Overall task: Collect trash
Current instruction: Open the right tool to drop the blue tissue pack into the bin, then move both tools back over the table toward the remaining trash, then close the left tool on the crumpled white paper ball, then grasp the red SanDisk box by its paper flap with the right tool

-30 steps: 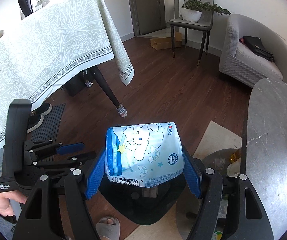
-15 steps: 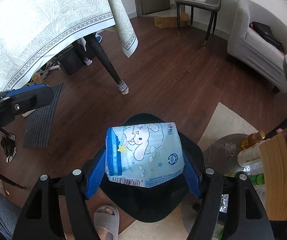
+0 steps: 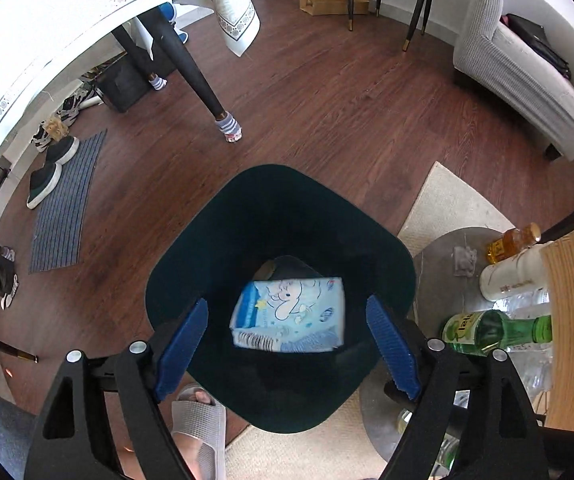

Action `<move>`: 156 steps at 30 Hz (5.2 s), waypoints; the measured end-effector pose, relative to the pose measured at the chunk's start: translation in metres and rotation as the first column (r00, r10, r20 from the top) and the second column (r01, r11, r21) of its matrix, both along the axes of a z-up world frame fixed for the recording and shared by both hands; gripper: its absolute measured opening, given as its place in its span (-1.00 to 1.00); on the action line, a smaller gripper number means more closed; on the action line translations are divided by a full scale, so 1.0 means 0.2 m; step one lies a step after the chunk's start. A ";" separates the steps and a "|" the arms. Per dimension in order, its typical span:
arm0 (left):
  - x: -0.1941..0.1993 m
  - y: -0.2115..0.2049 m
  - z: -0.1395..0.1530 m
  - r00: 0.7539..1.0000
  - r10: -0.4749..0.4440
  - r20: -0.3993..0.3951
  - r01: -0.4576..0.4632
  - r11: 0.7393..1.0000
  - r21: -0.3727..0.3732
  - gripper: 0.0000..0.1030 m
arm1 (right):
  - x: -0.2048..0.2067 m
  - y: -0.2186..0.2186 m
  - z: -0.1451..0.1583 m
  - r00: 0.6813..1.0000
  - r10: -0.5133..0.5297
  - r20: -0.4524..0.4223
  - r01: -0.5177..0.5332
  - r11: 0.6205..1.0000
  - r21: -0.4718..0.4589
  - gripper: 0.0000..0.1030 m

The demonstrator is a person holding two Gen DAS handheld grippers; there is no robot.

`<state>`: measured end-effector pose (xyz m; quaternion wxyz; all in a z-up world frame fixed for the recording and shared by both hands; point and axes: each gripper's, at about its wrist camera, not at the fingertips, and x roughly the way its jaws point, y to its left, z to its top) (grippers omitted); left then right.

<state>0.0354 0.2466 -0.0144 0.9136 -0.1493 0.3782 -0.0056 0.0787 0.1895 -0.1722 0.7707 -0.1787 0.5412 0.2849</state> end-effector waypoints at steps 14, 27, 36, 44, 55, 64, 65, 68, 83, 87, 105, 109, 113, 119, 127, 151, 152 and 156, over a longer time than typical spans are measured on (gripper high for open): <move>0.01 -0.10 0.16 0.997 -0.021 0.075 0.020 1.000 0.011 -0.56 | -0.10 -0.04 0.14 0.997 0.073 0.036 -0.075 0.997 0.034 0.41; -0.01 -0.20 0.31 0.988 -0.040 0.151 0.032 0.998 0.052 -0.52 | -0.11 -0.24 0.56 0.985 0.033 0.168 -0.070 0.972 0.224 0.04; 0.05 -0.31 0.32 0.986 -0.072 0.152 0.063 0.996 0.063 -0.42 | -0.08 -0.49 0.75 0.970 -0.068 0.235 -0.005 0.955 0.298 0.00; 0.12 -0.50 0.31 0.981 -0.132 0.142 0.122 0.989 0.079 -0.32 | -0.02 -0.73 0.86 0.949 -0.161 0.270 0.065 0.940 0.334 0.00; 0.21 -0.77 0.29 0.966 -0.220 0.133 0.208 0.973 0.101 -0.25 | 0.00 -1.06 0.90 0.918 -0.266 0.293 0.156 0.923 0.351 0.00; 0.31 -0.97 0.27 0.958 -0.261 0.120 0.251 0.963 0.093 -0.07 | 0.00 -1.34 0.98 0.880 -0.356 0.313 0.228 0.897 0.380 0.00; 0.33 -0.98 0.27 0.957 -0.263 0.121 0.254 0.964 0.081 -0.02 | 0.00 -1.38 0.99 0.874 -0.369 0.316 0.238 0.893 0.382 0.00; 0.39 -1.05 0.26 0.955 -0.274 0.116 0.270 0.962 0.052 0.04 | 0.00 -1.49 1.01 0.857 -0.407 0.316 0.271 0.878 0.396 0.00; 0.66 -1.38 0.14 0.936 -0.339 0.097 0.337 0.941 0.038 0.31 | -0.01 -1.79 1.00 0.809 -0.505 0.299 0.351 0.825 0.444 0.48; 0.72 -1.41 0.09 0.942 -0.326 0.078 0.324 0.945 0.036 0.31 | 0.02 -1.86 0.98 0.804 -0.526 0.278 0.374 0.810 0.451 0.54; 0.89 -1.54 0.00 0.944 -0.326 0.048 0.329 0.942 -0.061 0.06 | 0.05 -1.98 0.88 0.814 -0.533 0.229 0.410 0.808 0.423 0.55; 0.91 -1.54 -0.01 0.949 -0.313 0.041 0.315 0.946 -0.077 -0.11 | 0.05 -2.00 0.87 0.817 -0.529 0.232 0.406 0.811 0.421 0.55; 0.91 -1.52 -0.01 0.948 -0.316 0.040 0.318 0.944 -0.085 -0.30 | 0.03 -1.99 0.88 0.824 -0.503 0.262 0.380 0.833 0.403 0.55; 0.84 -1.50 0.07 0.948 -0.308 0.076 0.313 0.948 -0.064 -0.31 | 0.01 -1.97 0.88 0.836 -0.453 0.310 0.339 0.870 0.359 0.55; 0.73 -1.40 0.15 0.952 -0.285 0.115 0.296 0.951 -0.090 -0.32 | 0.09 -1.86 0.92 0.869 -0.344 0.355 0.242 0.922 0.302 0.55; 0.68 -1.23 0.17 0.963 -0.246 0.112 0.257 0.961 -0.099 -0.31 | 0.49 -1.71 0.82 0.902 -0.185 0.389 0.131 0.978 0.162 -0.23; 0.68 -1.22 0.18 0.964 -0.241 0.112 0.252 0.962 -0.101 -0.31 | 0.50 -1.71 0.82 0.903 -0.182 0.388 0.126 0.978 0.166 -0.38; 0.67 -1.19 0.17 0.967 -0.232 0.105 0.243 0.964 -0.103 -0.31 | 0.53 -1.69 0.82 0.900 -0.177 0.398 0.123 0.980 0.156 -0.64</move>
